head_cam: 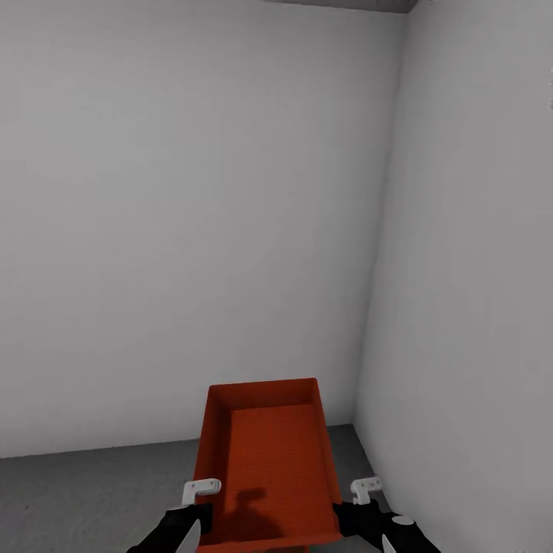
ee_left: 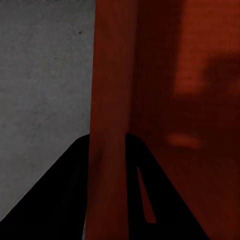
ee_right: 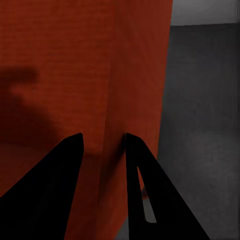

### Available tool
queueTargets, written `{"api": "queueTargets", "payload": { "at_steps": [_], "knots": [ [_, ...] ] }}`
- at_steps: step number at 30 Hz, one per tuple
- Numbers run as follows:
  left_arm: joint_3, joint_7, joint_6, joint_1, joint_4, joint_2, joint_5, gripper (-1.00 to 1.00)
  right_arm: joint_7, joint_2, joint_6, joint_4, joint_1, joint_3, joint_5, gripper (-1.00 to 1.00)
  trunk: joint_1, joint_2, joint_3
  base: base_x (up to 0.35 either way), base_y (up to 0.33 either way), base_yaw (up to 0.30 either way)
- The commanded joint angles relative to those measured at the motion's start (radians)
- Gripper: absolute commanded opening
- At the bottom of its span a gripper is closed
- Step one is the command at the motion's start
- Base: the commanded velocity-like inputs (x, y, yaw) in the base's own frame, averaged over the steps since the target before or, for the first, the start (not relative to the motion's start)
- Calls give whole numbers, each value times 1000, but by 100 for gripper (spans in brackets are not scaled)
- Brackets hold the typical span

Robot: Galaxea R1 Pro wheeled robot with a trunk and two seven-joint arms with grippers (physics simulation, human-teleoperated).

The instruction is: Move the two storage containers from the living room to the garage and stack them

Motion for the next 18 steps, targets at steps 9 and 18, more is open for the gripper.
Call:
{"api": "queueTargets", "payload": {
  "at_steps": [9,18],
  "knots": [
    [-19,5,-3,0,-5,-29,12,-100,7,4,8,2,0,-11,10,-100,0,-1,0,0,102,-22],
    [-17,5,-3,0,-5,-29,12,-100,7,4,7,2,0,-11,11,-100,0,-1,0,0,43,0]
  ]
}}
